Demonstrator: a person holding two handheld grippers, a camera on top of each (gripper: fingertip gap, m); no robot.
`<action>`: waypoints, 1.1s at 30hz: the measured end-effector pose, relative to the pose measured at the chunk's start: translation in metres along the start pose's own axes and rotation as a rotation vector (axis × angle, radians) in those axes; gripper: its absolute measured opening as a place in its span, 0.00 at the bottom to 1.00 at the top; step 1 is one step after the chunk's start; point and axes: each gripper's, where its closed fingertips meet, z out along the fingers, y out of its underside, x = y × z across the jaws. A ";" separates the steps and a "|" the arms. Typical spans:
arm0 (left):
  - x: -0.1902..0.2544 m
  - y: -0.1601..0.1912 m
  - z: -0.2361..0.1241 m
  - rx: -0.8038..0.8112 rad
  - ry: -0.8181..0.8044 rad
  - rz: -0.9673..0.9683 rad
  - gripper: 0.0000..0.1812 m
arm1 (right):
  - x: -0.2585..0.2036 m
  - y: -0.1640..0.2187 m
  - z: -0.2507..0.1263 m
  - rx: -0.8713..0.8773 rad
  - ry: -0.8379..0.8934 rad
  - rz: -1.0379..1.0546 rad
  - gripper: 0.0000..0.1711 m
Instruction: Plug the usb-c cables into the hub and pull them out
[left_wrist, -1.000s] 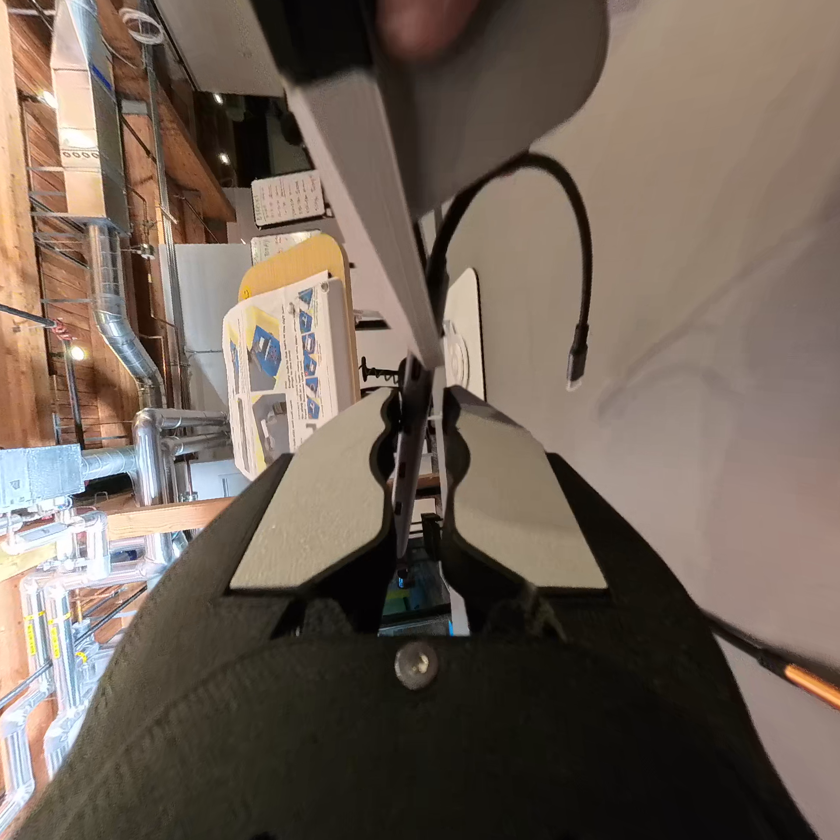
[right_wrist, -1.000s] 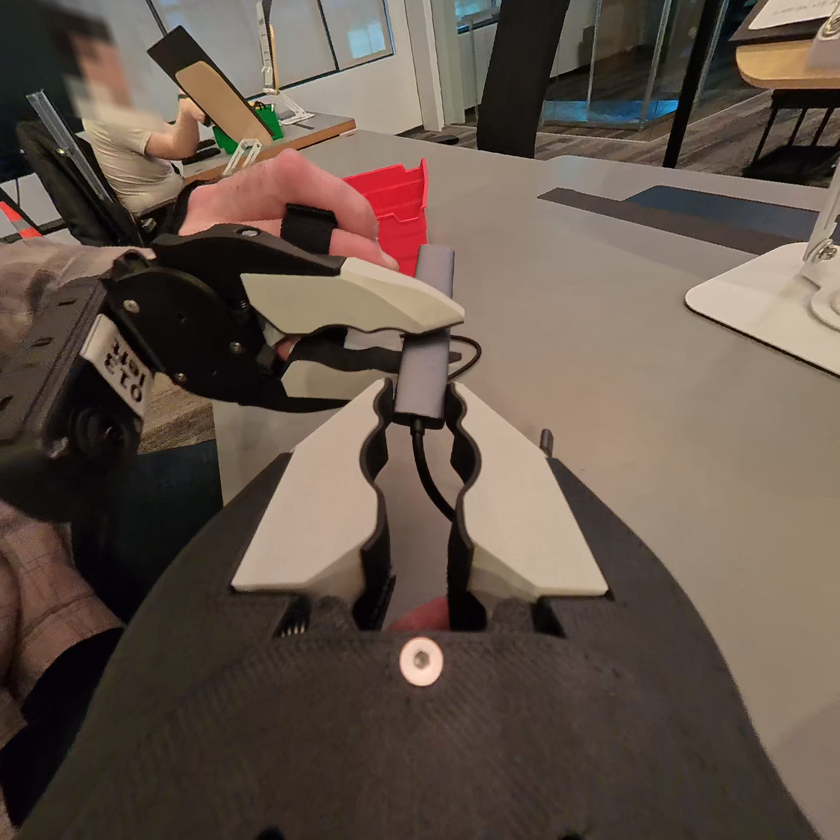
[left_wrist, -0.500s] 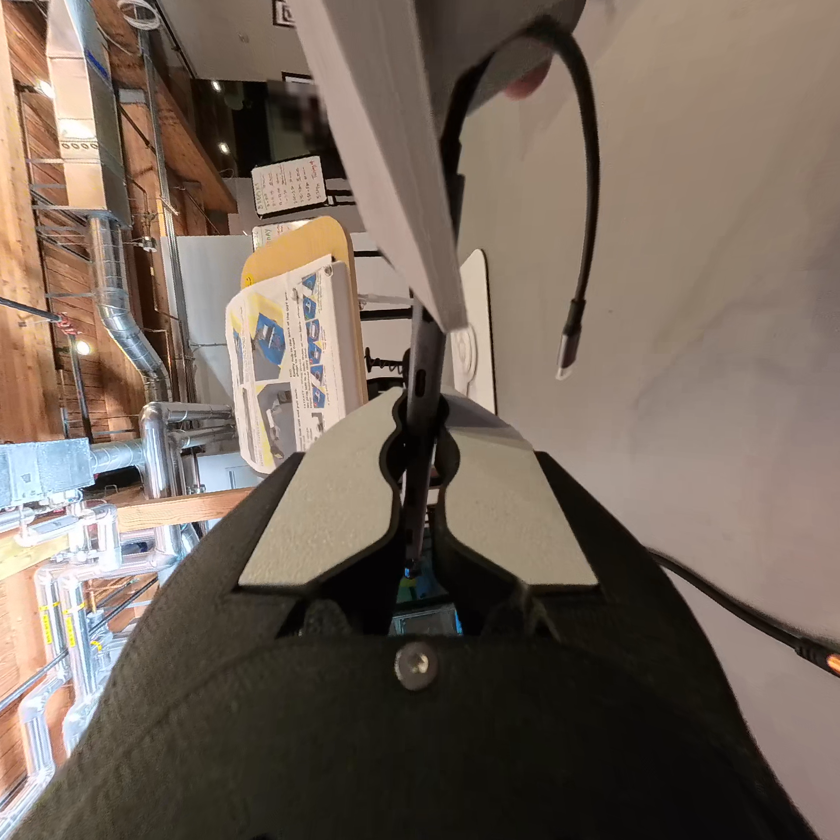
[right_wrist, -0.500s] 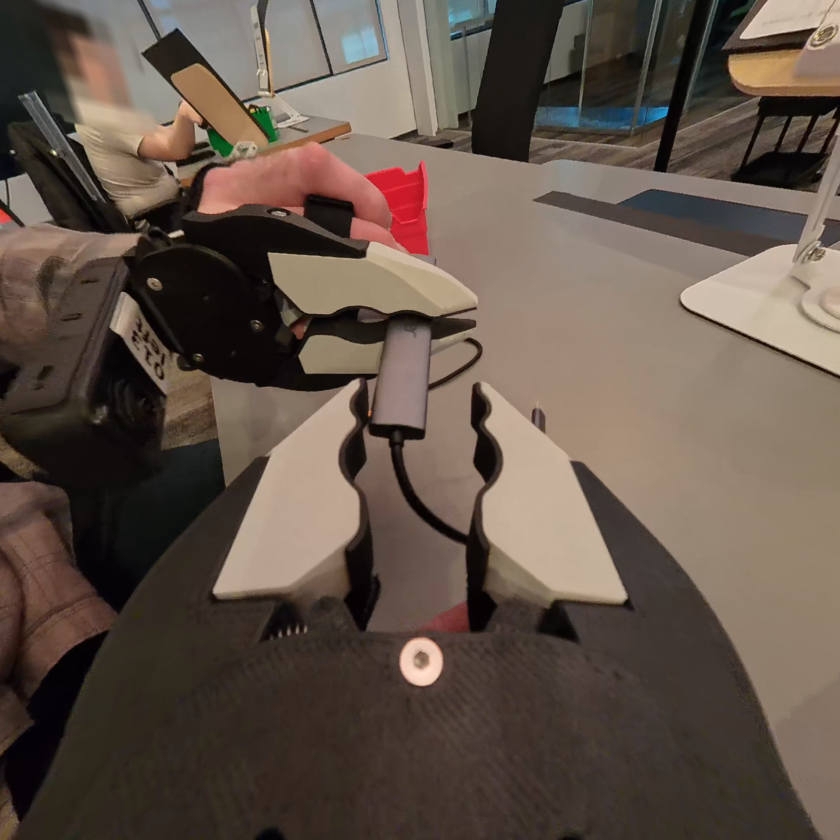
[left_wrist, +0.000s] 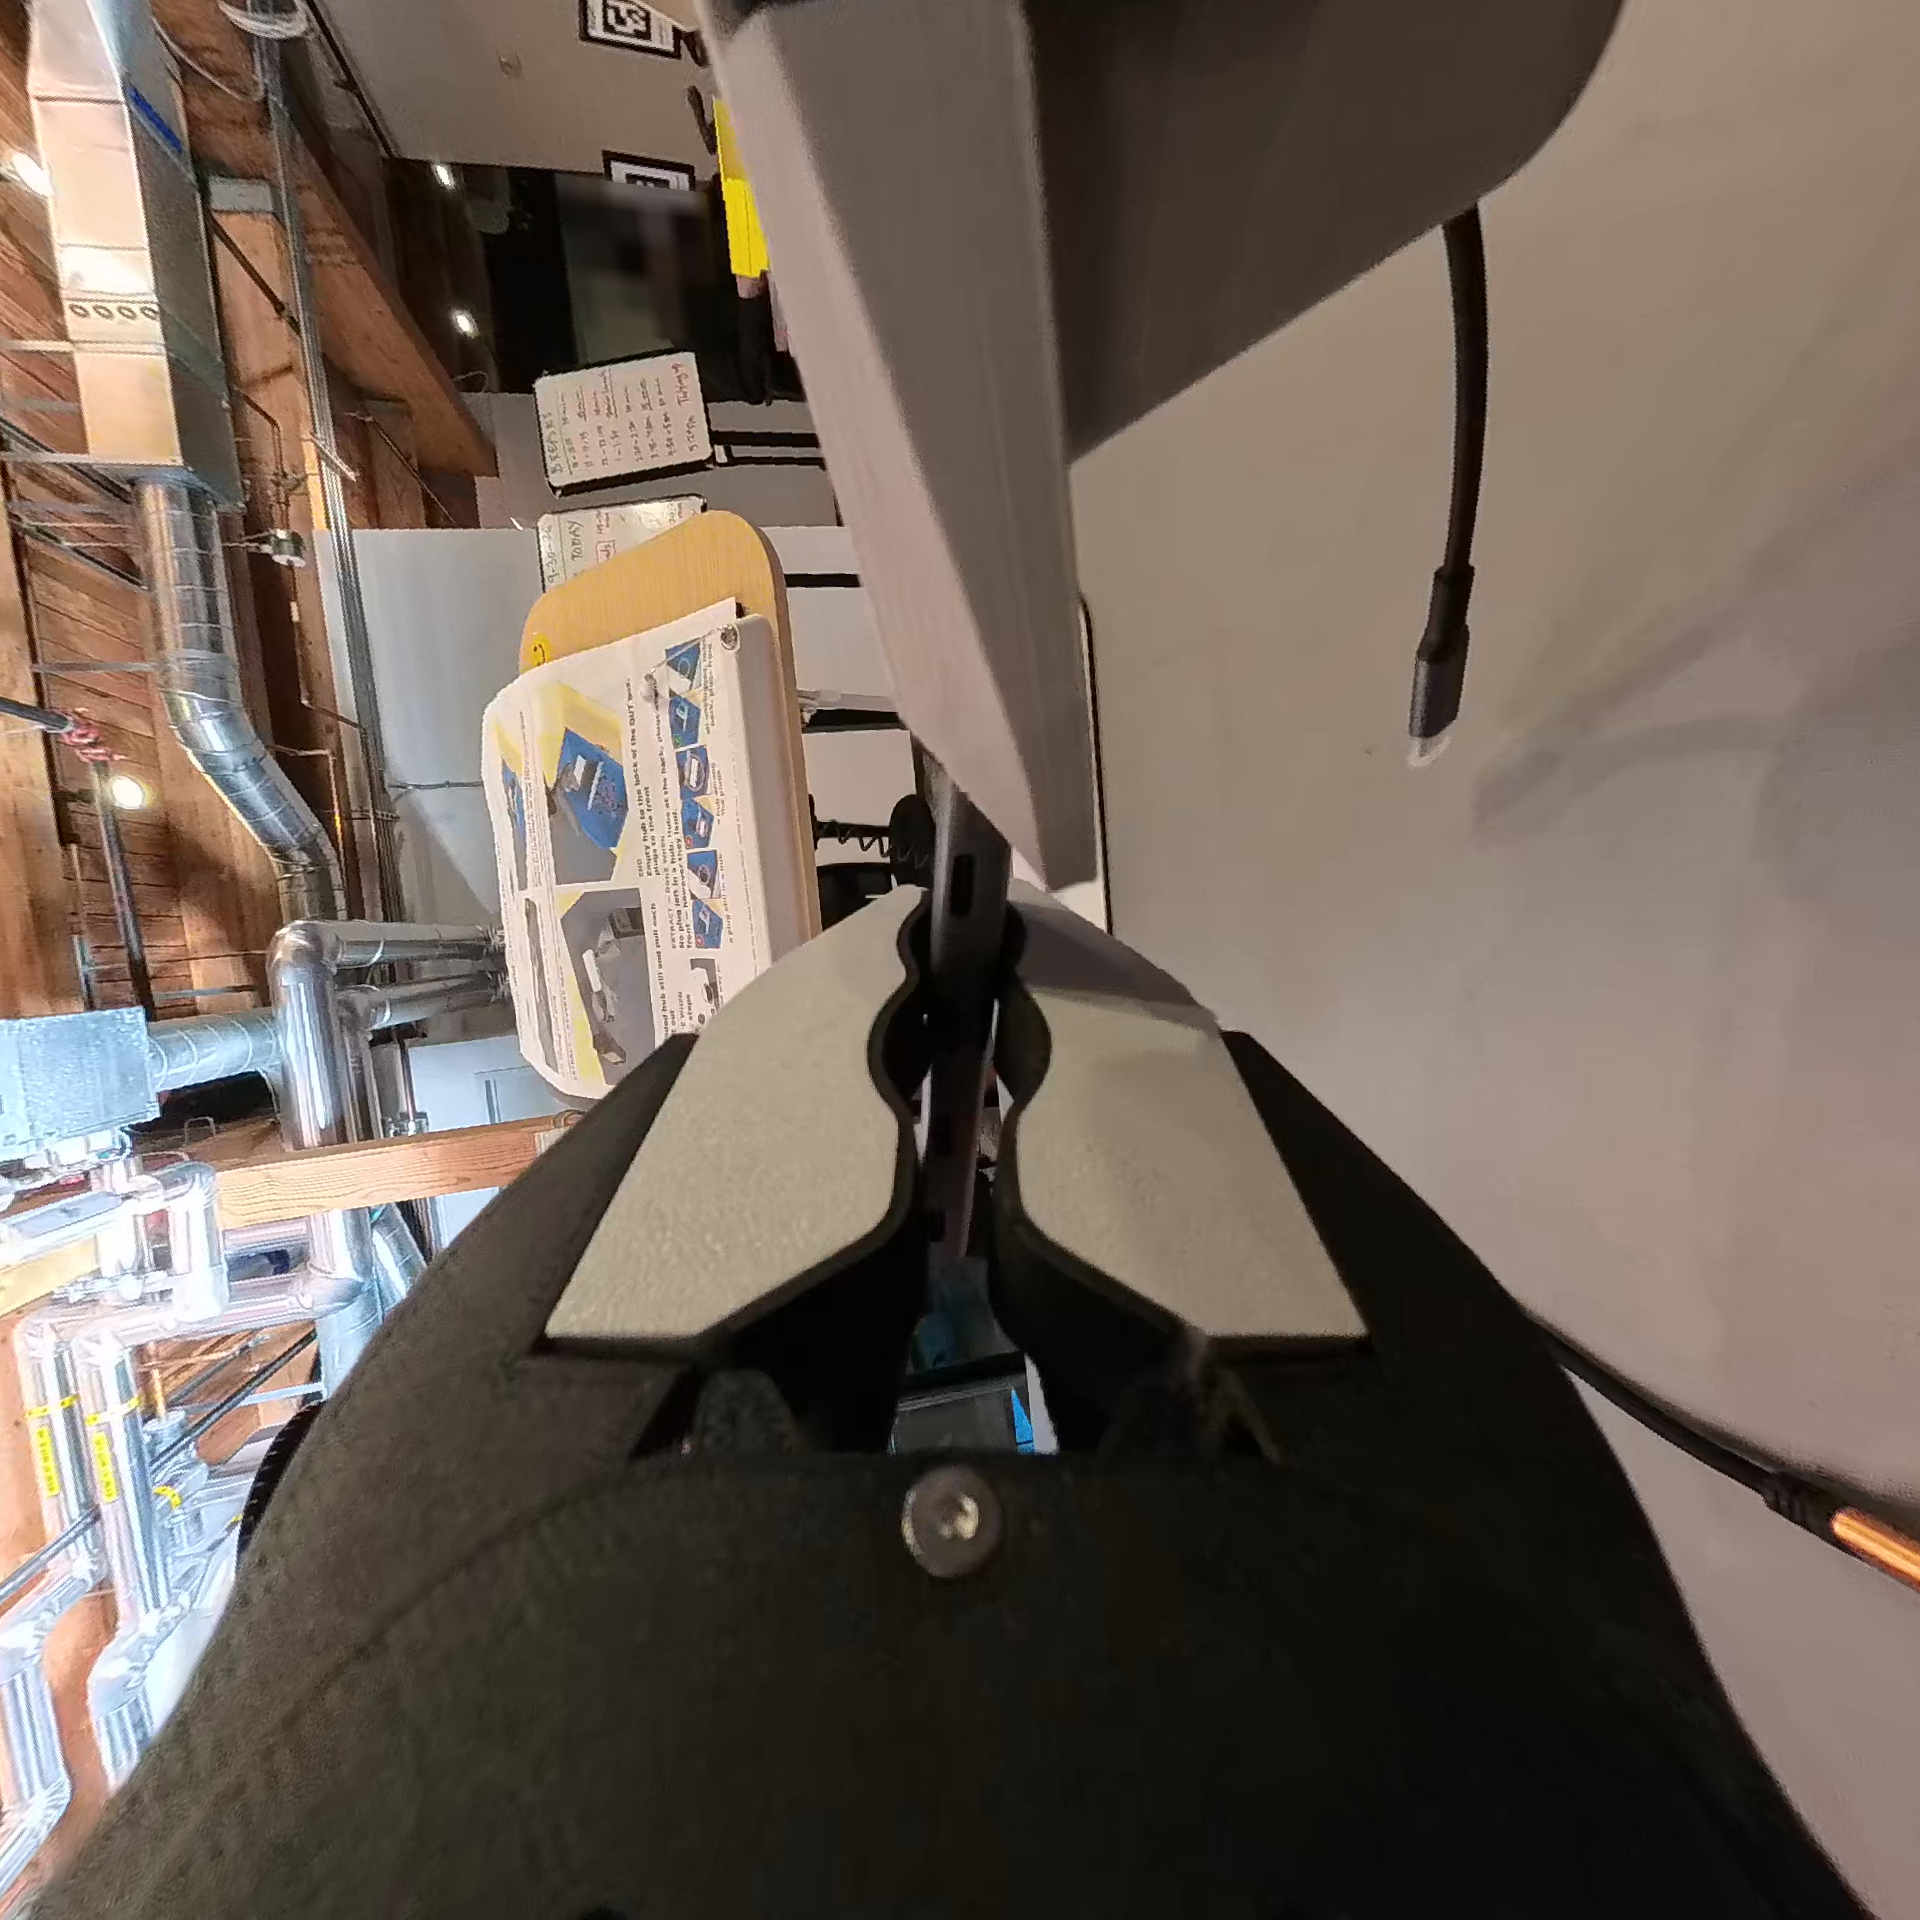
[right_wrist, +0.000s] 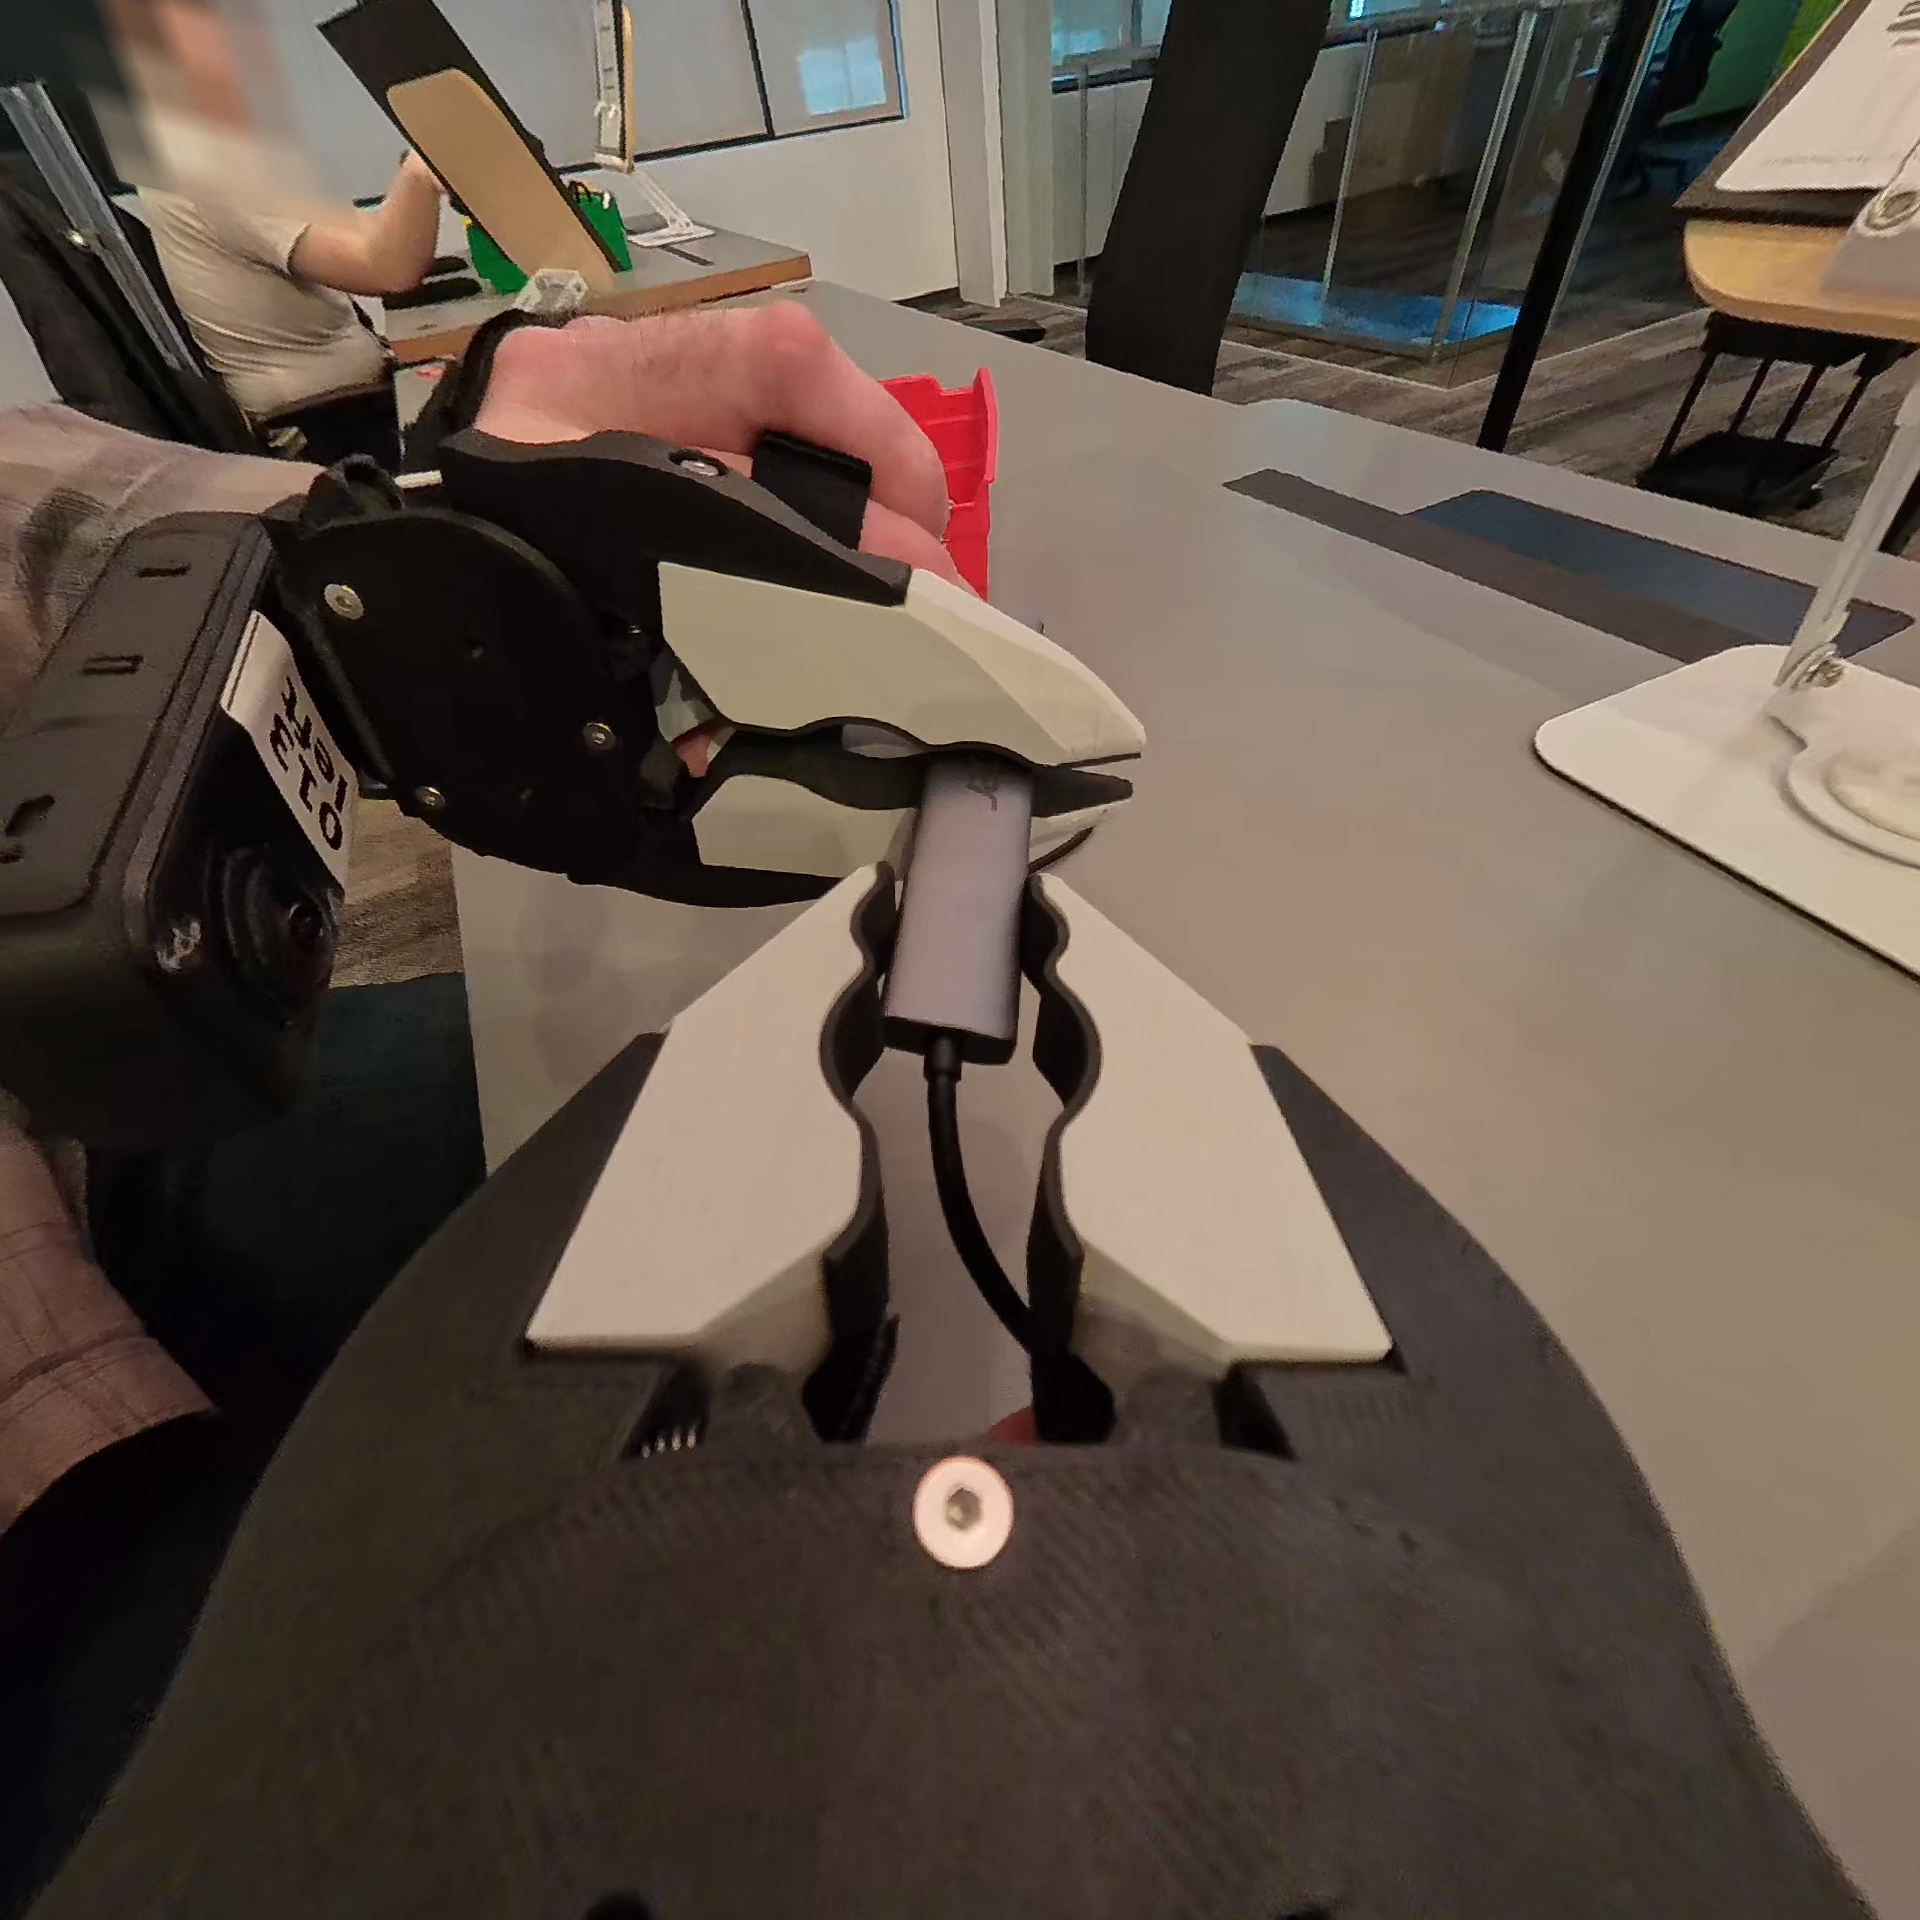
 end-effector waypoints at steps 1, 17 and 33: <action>-0.001 0.000 0.000 0.000 -0.001 -0.002 0.04 | 0.000 -0.001 0.000 -0.001 0.006 -0.008 0.12; 0.016 -0.001 0.000 0.096 0.206 -0.143 0.04 | 0.004 0.005 0.003 -0.089 0.054 -0.206 0.21; 0.025 -0.014 -0.008 0.178 0.397 -0.208 0.04 | 0.004 0.000 0.007 -0.226 0.198 -0.950 0.05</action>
